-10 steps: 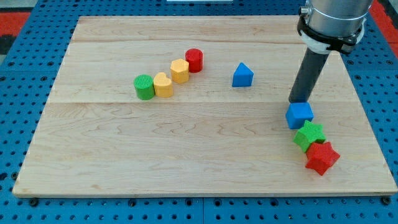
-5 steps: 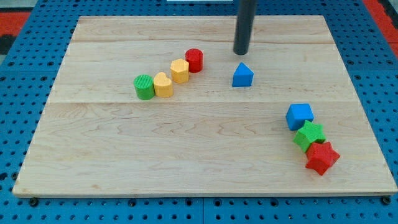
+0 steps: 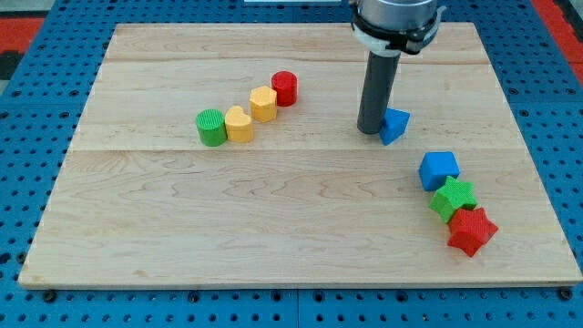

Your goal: Push blue triangle closer to the blue cube

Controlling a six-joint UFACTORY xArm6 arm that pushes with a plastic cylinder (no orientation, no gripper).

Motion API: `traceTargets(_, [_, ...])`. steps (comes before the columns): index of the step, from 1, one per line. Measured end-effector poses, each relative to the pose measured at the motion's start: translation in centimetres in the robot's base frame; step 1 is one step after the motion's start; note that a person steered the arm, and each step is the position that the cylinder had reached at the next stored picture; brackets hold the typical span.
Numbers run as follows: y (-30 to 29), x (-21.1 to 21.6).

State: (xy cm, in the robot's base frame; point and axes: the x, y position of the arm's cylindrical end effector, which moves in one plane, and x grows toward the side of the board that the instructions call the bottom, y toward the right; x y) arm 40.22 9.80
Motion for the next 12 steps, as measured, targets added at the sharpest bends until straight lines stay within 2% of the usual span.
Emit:
traceTargets(2, [2.2,-0.7])
traceTargets(3, [3.7,1.2])
traceTargets(5, [6.8,1.9])
traceTargets(6, [6.6,-0.5])
traceTargets(7, [9.5,-2.2])
traceTargets(8, [11.9,-0.2])
traceTargets(12, [8.0,1.4])
